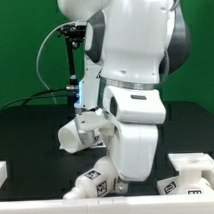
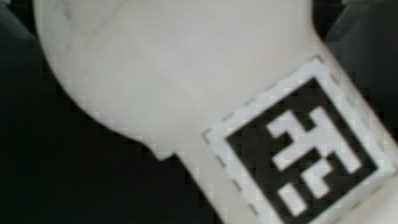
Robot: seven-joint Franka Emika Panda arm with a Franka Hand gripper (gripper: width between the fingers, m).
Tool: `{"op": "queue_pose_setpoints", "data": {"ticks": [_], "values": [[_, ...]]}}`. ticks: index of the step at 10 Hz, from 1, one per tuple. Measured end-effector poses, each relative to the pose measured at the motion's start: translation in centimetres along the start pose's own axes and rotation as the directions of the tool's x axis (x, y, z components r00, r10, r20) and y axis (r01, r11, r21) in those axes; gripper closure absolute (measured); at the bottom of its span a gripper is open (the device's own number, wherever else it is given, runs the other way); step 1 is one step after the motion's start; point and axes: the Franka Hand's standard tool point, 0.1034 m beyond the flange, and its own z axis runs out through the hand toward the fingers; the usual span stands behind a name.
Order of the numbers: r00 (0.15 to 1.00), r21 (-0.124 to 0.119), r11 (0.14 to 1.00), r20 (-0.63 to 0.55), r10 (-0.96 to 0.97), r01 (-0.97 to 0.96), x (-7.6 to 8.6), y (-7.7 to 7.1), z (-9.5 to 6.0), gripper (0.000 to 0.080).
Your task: Assemble lamp
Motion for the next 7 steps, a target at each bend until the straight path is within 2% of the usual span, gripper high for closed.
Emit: {"op": "queue_pose_setpoints", "data": {"ticks": [2,3,4,5,6,7], "values": [[0.966,0.008,0.966,-0.009,0.259,-0.259,-1.4,-1.0,-0.7,0.0229],[0.894,0.048,0.894,-0.017,0.447,-0.446,-1.5,-1.7,-0.8,0.0229],[0.813,0.142,0.804,0.013,0.582,-0.578,-1.4,-2.5,-0.9,0.0229],[0.759,0.168,0.745,0.04,0.649,-0.646,-1.4,-1.9,-1.1,0.0229],[0.714,0.156,0.701,0.044,0.699,-0.696,-1.3,-1.8,-1.0,0.0229],[0.673,0.156,0.66,0.055,0.737,-0.735,-1.3,-1.9,-0.9,0.0229]]}}
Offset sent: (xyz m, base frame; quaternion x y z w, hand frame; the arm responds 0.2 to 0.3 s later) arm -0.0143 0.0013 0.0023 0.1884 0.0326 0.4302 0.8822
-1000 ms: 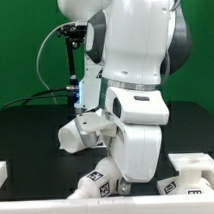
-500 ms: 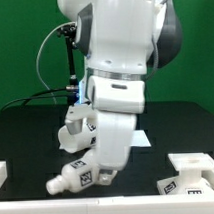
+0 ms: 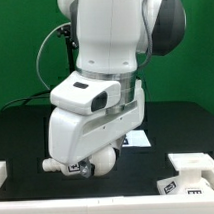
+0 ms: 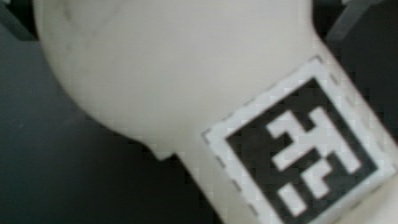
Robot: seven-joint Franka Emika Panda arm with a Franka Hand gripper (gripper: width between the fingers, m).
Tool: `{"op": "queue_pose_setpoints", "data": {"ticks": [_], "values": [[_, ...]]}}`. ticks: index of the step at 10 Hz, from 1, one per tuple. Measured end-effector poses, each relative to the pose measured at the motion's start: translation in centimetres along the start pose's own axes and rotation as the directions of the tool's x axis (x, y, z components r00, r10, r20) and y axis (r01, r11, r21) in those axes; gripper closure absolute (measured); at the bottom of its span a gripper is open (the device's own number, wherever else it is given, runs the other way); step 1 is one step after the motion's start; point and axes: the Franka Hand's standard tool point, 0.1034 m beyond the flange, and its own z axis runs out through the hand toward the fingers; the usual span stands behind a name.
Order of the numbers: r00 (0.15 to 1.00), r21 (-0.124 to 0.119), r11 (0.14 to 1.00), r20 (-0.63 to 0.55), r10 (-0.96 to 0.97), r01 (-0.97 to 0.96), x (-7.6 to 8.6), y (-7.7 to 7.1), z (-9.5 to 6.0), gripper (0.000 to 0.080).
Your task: Assemble lamp
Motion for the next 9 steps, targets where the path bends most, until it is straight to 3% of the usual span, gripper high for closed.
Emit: {"op": "queue_pose_setpoints", "data": {"ticks": [2,3,5,7,9], "values": [[0.991,-0.002,0.991,-0.004,0.133,-0.133,0.0,0.1,0.0,0.0229],[0.97,-0.017,0.971,-0.046,0.239,-0.24,0.0,0.6,-0.1,0.0229],[0.815,0.02,0.82,-0.101,0.57,-0.572,-0.3,0.0,0.1,0.0229],[0.646,0.119,0.651,-0.081,0.759,-0.75,-0.6,-0.5,0.3,0.0229],[0.58,0.126,0.584,-0.071,0.811,-0.802,-0.3,-0.8,0.3,0.0229]]}}
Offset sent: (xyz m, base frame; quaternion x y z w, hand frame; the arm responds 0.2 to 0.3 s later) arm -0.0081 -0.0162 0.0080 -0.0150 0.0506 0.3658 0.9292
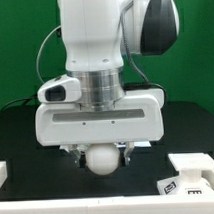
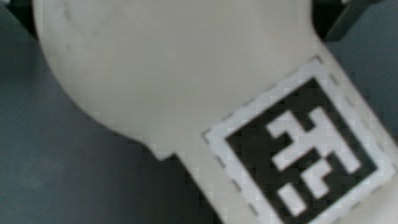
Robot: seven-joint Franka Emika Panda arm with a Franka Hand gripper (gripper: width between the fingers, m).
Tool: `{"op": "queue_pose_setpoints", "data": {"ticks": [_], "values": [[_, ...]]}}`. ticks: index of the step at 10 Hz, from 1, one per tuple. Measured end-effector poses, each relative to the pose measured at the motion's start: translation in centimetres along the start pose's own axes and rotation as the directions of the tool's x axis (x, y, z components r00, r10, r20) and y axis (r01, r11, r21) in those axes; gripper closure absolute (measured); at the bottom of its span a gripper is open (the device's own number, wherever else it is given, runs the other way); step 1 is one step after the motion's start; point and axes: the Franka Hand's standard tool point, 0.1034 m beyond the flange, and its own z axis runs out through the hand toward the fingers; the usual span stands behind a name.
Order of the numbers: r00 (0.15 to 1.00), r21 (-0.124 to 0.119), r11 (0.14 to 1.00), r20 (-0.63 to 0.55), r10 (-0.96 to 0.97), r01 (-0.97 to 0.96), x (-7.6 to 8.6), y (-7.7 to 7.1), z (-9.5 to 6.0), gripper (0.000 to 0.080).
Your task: Assemble lamp
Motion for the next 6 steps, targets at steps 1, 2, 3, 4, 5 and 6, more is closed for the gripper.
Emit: {"op": "queue_pose_setpoints", "data": {"ticks": [1,2,3,4,5,6], "values": [[0.998,0.001,0.998,0.0,0.055,-0.055,0.0,0.0,0.0,0.0229],[0.99,0.003,0.99,0.001,0.139,-0.139,-0.1,0.0,0.1,0.0229],[0.961,0.013,0.961,0.001,0.276,-0.276,-0.6,-0.1,0.3,0.0229],[0.927,0.017,0.926,0.004,0.376,-0.376,-1.4,-0.3,0.9,0.0229],[0.884,0.02,0.883,0.008,0.468,-0.468,-2.4,-0.5,1.5,0.0229],[0.867,0.027,0.867,-0.003,0.498,-0.497,-2.9,-0.5,2.0,0.0229]]}}
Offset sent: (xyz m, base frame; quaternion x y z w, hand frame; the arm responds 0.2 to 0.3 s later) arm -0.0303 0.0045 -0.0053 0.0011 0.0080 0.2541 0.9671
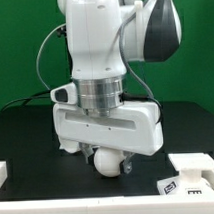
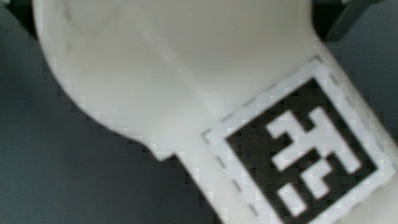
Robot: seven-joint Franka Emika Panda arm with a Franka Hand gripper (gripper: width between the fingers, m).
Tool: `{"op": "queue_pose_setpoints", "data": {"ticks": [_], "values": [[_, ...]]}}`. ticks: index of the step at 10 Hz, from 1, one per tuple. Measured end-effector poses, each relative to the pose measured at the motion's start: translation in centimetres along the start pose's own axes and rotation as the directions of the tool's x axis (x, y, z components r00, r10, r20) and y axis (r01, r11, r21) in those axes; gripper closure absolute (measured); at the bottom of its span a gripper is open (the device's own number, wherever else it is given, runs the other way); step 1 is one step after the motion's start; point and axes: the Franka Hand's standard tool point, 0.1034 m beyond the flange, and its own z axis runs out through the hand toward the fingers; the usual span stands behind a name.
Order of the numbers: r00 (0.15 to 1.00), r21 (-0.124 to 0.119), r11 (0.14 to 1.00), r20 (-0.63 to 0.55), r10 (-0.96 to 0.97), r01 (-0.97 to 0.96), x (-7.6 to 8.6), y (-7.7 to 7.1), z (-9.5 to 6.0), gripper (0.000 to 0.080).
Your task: Assemble lamp
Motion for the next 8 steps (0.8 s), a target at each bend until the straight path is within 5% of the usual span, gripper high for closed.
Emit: {"op": "queue_pose_setpoints", "data": {"ticks": [7,8], "values": [[1.0,0.014,1.0,-0.024,0.02,-0.019,0.39,0.17,-0.01,0.0228],[1.0,0.014,1.0,-0.023,0.02,-0.019,0.38,0.17,0.0,0.0133]]}}
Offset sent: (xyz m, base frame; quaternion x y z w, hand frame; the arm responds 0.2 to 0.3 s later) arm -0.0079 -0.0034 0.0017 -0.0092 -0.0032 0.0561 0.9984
